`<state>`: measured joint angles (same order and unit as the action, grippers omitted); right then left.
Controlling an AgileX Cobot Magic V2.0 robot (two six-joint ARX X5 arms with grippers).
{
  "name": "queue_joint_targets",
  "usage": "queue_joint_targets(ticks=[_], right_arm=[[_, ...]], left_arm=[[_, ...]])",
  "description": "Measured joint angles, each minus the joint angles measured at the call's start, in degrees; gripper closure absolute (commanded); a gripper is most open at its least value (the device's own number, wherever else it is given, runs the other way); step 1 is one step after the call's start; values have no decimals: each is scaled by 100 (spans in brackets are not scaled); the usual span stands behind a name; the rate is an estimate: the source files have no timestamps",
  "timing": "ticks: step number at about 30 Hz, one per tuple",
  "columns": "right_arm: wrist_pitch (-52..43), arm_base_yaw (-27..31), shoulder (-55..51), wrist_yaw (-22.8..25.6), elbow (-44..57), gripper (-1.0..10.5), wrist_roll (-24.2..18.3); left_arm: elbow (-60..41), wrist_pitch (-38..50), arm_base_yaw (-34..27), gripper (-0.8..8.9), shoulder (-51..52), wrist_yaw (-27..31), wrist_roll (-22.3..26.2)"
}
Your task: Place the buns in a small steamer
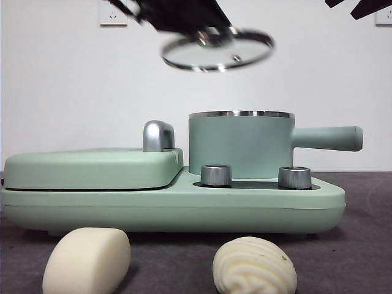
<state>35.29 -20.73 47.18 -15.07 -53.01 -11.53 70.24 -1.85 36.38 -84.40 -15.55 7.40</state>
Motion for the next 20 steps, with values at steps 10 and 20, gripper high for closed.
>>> queue_joint_targets(ticks=[10,20], right_arm=[[-17,-922,127,-437,0,608,-243],[-356,-2645,1344,-409,0,607,-671]], left_arm=[[0,-2382,-737,802,1272,737,-341],[0,-2758,-1475,803,1993,750,-337]])
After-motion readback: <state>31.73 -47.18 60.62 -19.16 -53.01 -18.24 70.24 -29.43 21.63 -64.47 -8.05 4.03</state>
